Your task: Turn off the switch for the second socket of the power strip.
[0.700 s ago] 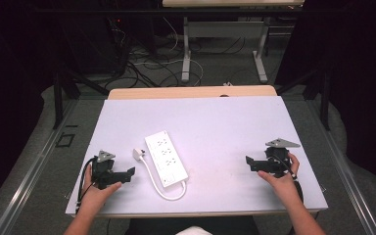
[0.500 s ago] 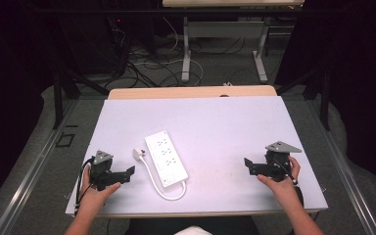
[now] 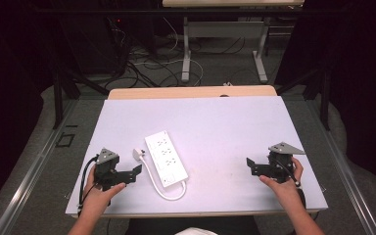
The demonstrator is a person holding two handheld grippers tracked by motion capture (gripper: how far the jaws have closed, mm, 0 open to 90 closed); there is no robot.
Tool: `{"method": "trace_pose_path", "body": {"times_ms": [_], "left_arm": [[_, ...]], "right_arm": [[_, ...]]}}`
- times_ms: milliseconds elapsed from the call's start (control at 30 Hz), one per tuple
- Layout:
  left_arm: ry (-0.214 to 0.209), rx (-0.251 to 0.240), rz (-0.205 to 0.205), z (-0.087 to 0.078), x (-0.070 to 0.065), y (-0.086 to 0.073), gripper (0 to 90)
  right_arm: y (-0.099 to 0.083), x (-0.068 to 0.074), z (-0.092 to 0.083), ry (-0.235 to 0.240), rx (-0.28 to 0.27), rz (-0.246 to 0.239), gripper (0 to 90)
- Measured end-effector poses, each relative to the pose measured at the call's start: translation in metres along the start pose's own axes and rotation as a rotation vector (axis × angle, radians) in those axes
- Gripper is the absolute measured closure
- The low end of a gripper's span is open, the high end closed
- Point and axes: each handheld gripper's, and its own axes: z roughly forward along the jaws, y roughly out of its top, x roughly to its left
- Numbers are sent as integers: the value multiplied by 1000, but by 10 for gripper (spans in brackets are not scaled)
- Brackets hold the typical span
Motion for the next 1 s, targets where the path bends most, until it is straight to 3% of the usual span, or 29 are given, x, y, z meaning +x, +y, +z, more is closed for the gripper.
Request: {"method": "trace_pose_path", "body": {"times_ms": [233,333,500,567,733,767,900,1000], "left_arm": [[-5,10,22,-2,-7,14,65],[0,13,18,-3,-9,19,154],[-2,24,36,-2,-11,29,173],[0,24,20,1,-14,34,185],[-11,45,32,2,-16,40,226],[-12,49,16,3,-17,41,226],[-32,61,15,4,-17,47,259],[-54,69,-8,5,-19,52,273]], "right_arm": [[0,1,-1,17,4,-11,11],[0,2,0,25,0,-26,11],[0,2,0,19,4,-18,12],[-1,2,0,17,12,-17,14],[-2,0,2,20,18,-25,14],[-2,0,2,20,18,-25,14],[-2,-1,2,17,17,-24,14],[-3,0,2,19,23,-4,14]]}}
